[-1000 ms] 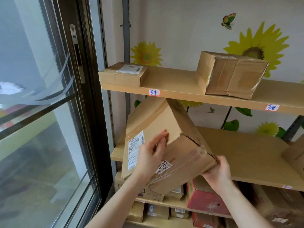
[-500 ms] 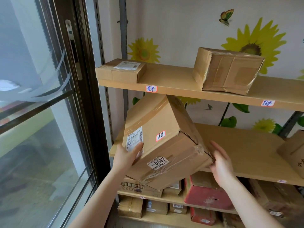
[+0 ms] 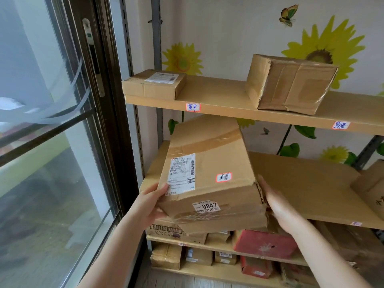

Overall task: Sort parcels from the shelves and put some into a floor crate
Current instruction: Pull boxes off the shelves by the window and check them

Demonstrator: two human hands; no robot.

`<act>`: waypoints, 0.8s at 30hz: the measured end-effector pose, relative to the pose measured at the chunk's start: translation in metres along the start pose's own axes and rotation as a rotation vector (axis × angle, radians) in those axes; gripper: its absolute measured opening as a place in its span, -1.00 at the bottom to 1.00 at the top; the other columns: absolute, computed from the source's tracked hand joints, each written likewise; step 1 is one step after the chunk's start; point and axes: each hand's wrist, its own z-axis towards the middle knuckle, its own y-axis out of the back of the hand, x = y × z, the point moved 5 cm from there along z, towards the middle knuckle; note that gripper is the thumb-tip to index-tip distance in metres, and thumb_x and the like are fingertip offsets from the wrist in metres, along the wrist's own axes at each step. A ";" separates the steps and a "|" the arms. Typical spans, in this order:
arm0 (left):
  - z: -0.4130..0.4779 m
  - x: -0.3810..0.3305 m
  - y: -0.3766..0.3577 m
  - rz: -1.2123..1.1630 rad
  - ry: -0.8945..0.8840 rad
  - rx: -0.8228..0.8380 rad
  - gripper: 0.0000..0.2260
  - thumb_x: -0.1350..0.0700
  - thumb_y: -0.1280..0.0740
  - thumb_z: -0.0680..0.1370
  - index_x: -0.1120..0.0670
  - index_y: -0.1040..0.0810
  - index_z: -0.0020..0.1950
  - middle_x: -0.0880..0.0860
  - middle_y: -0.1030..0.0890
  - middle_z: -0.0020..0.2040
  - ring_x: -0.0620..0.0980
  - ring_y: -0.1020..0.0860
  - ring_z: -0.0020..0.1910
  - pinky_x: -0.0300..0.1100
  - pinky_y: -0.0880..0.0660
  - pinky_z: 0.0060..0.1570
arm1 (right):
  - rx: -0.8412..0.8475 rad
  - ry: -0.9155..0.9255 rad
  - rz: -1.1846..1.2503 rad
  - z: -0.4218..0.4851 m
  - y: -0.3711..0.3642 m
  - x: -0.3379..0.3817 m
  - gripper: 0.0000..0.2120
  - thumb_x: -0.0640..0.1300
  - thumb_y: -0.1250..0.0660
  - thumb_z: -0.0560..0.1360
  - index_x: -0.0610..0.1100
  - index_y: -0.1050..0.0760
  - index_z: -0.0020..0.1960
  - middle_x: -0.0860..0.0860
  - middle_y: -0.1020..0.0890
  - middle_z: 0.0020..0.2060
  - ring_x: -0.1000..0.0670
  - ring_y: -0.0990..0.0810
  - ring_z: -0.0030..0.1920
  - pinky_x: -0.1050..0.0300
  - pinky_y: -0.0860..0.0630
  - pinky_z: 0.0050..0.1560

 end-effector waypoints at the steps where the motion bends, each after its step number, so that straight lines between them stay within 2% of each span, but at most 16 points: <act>1: 0.000 0.000 -0.002 0.012 -0.032 0.007 -0.80 0.14 -0.26 0.57 0.04 -0.51 0.19 0.08 -0.63 -0.03 0.02 -0.60 -0.09 0.01 -0.60 -0.30 | 0.003 -0.009 0.108 0.000 -0.005 -0.006 -0.45 0.32 -0.08 0.48 0.01 -0.47 0.28 0.01 -0.61 0.12 0.01 -0.55 0.01 0.07 -0.43 0.03; 3: -0.003 0.000 -0.004 0.030 -0.084 0.019 -0.81 0.14 -0.26 0.57 0.01 -0.52 0.17 0.07 -0.64 0.00 0.02 -0.60 -0.06 -0.04 -0.60 -0.27 | 0.014 -0.010 0.319 -0.002 -0.013 -0.018 -0.63 0.14 -0.08 0.57 -0.01 -0.56 0.12 0.03 -0.65 -0.04 0.04 -0.58 -0.05 0.08 -0.47 -0.07; 5: -0.006 0.002 -0.002 0.037 -0.123 0.013 -0.82 0.15 -0.26 0.57 -0.01 -0.54 0.13 0.07 -0.64 0.01 0.04 -0.60 -0.03 -0.04 -0.59 -0.21 | 0.023 -0.019 0.431 -0.006 -0.022 -0.028 -0.68 -0.03 -0.04 0.61 -0.05 -0.56 -0.05 0.00 -0.64 -0.10 0.03 -0.57 -0.08 0.09 -0.46 -0.10; 8: -0.008 0.005 0.007 0.036 -0.171 0.012 -0.81 0.19 -0.27 0.55 -0.03 -0.56 0.10 0.09 -0.66 0.02 0.06 -0.62 -0.03 -0.05 -0.60 -0.12 | 0.009 -0.086 0.608 -0.008 -0.038 -0.040 -0.70 -0.16 -0.03 0.62 -0.10 -0.53 -0.07 -0.05 -0.64 -0.20 0.04 -0.55 -0.16 0.16 -0.41 -0.21; 10: -0.010 0.004 0.012 0.048 -0.204 0.012 -0.80 0.21 -0.28 0.54 -0.04 -0.56 0.09 0.07 -0.68 -0.01 0.03 -0.64 -0.07 -0.09 -0.62 -0.13 | 0.007 -0.146 0.694 -0.009 -0.046 -0.045 -0.71 -0.20 -0.04 0.61 -0.15 -0.52 -0.10 -0.03 -0.67 -0.35 0.03 -0.53 -0.20 0.18 -0.39 -0.24; 11: -0.010 0.004 0.015 0.054 -0.214 0.011 -0.79 0.21 -0.28 0.54 -0.05 -0.56 0.08 0.05 -0.69 -0.04 0.00 -0.65 -0.10 -0.11 -0.63 -0.16 | 0.012 -0.156 0.691 -0.009 -0.050 -0.046 -0.71 -0.22 -0.03 0.61 -0.19 -0.52 -0.10 -0.04 -0.66 -0.35 0.03 -0.52 -0.21 0.19 -0.39 -0.25; 15: -0.010 0.002 0.027 0.082 -0.245 0.001 -0.77 0.24 -0.27 0.54 -0.08 -0.56 0.03 0.00 -0.71 -0.12 -0.05 -0.68 -0.17 -0.16 -0.63 -0.23 | 0.036 -0.147 0.664 -0.004 -0.065 -0.052 -0.73 -0.30 -0.03 0.61 -0.25 -0.45 0.18 -0.06 -0.59 -0.17 0.01 -0.55 -0.20 0.24 -0.55 -0.36; 17: -0.011 0.000 0.033 0.099 -0.256 -0.008 -0.77 0.23 -0.27 0.54 -0.07 -0.55 0.07 0.01 -0.70 -0.09 -0.05 -0.68 -0.15 -0.16 -0.63 -0.21 | 0.031 -0.154 0.598 0.002 -0.071 -0.056 -0.71 -0.33 -0.04 0.61 -0.31 -0.43 0.24 -0.07 -0.60 -0.20 0.02 -0.61 -0.30 0.35 -0.50 -0.51; 19: -0.010 -0.002 0.039 0.110 -0.259 -0.033 -0.75 0.22 -0.28 0.53 -0.04 -0.54 0.15 0.04 -0.69 -0.02 -0.01 -0.66 -0.07 -0.13 -0.63 -0.15 | 0.033 -0.147 0.511 0.005 -0.076 -0.054 -0.70 -0.37 -0.04 0.60 -0.37 -0.41 0.26 -0.05 -0.65 -0.29 0.11 -0.61 -0.46 0.37 -0.45 -0.57; 20: -0.009 -0.003 0.041 0.112 -0.259 -0.048 -0.74 0.21 -0.29 0.53 -0.02 -0.52 0.19 0.06 -0.67 0.02 0.02 -0.65 -0.03 -0.11 -0.62 -0.12 | 0.027 -0.149 0.495 0.006 -0.079 -0.053 -0.68 -0.39 -0.04 0.59 -0.39 -0.39 0.29 -0.07 -0.69 -0.28 0.10 -0.60 -0.47 0.38 -0.44 -0.57; 21: -0.007 -0.005 0.043 0.111 -0.261 -0.061 -0.72 0.21 -0.29 0.53 -0.02 -0.51 0.21 0.08 -0.66 0.05 0.04 -0.64 0.00 -0.09 -0.61 -0.09 | 0.028 -0.159 0.508 0.007 -0.080 -0.050 -0.67 -0.42 -0.04 0.58 -0.42 -0.34 0.32 -0.15 -0.70 -0.15 0.04 -0.58 -0.43 0.42 -0.41 -0.57; 23: -0.005 -0.010 0.046 0.112 -0.281 -0.086 -0.73 0.20 -0.28 0.54 -0.03 -0.50 0.21 0.06 -0.65 0.04 0.02 -0.62 0.00 -0.09 -0.59 -0.07 | 0.026 -0.205 0.622 0.009 -0.085 -0.044 -0.65 -0.47 -0.02 0.57 -0.46 -0.27 0.34 -0.36 -0.49 0.22 -0.03 -0.50 -0.29 0.46 -0.41 -0.55; 24: -0.003 -0.014 0.046 0.116 -0.299 -0.098 -0.75 0.19 -0.27 0.55 -0.04 -0.50 0.19 0.04 -0.65 0.03 -0.01 -0.62 -0.02 -0.12 -0.59 -0.08 | 0.026 -0.206 0.643 0.012 -0.087 -0.041 -0.66 -0.45 -0.02 0.58 -0.44 -0.29 0.34 -0.37 -0.41 0.29 -0.09 -0.51 -0.20 0.45 -0.44 -0.46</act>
